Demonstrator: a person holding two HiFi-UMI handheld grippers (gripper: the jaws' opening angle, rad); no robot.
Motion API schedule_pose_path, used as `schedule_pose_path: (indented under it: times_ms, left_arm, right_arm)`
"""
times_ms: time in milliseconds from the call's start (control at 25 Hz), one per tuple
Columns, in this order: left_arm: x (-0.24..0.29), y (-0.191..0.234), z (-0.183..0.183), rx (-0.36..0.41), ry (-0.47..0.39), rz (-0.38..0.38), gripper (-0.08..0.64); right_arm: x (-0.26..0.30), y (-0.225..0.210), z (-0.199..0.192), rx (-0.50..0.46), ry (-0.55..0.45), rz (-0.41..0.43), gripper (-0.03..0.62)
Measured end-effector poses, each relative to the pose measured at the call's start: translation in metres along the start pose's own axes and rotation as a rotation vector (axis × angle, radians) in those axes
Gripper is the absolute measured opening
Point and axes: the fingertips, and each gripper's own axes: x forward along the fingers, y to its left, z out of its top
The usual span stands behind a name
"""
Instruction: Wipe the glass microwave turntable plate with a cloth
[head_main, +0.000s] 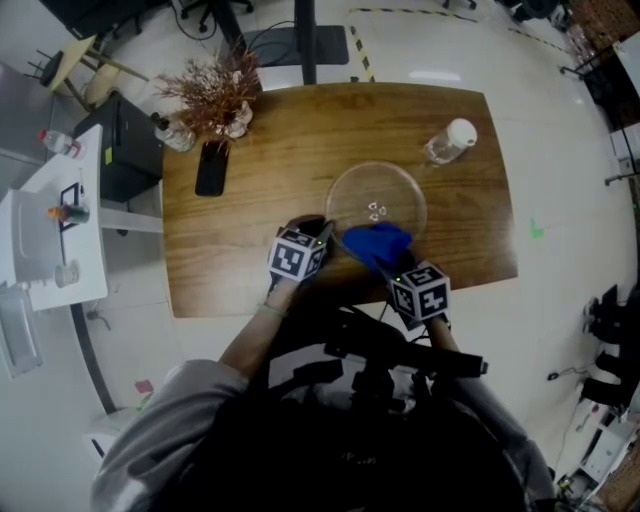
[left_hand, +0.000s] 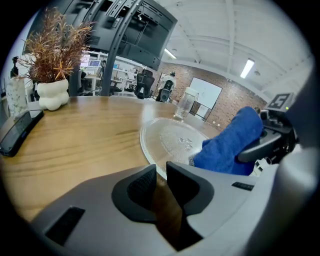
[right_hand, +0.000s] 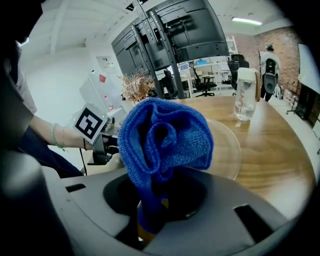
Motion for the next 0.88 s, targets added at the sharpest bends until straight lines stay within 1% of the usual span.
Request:
schedule_pose_path:
  times_ms: [120,280,440,520,600,680,880]
  left_arm:
    - [0.002,0.001,0.000,0.006,-0.004,-0.001,0.063]
    - [0.005,0.004,-0.005,-0.001,0.001,-0.001,0.063]
    - [0.003,-0.001,0.000,-0.003,-0.010,-0.013,0.063]
    - [0.001,0.000,0.000,0.000,-0.003,-0.008,0.063]
    - [0.000,0.001,0.001,0.001,-0.004,-0.007,0.063]
    - [-0.001,0.001,0.002,0.002,-0.009,-0.008,0.063]
    - [0.001,-0.001,0.001,-0.006,-0.007,-0.015,0.063]
  right_arm:
    - [0.002,-0.030,0.027,-0.017,-0.037,-0.057,0.100]
    - [0.008,-0.082,0.059,-0.020,-0.061,-0.164,0.100]
    - [0.016,-0.132,0.078,-0.021,-0.033,-0.283,0.100]
    - [0.021,-0.148,0.086,-0.020,-0.021,-0.322,0.100]
    - [0.025,-0.155,0.090,-0.016,-0.010,-0.331,0.100]
    - [0.027,-0.154,0.088,-0.019,0.002,-0.324,0.100]
    - [0.022,-0.133,0.065,-0.052,0.022,-0.284,0.100]
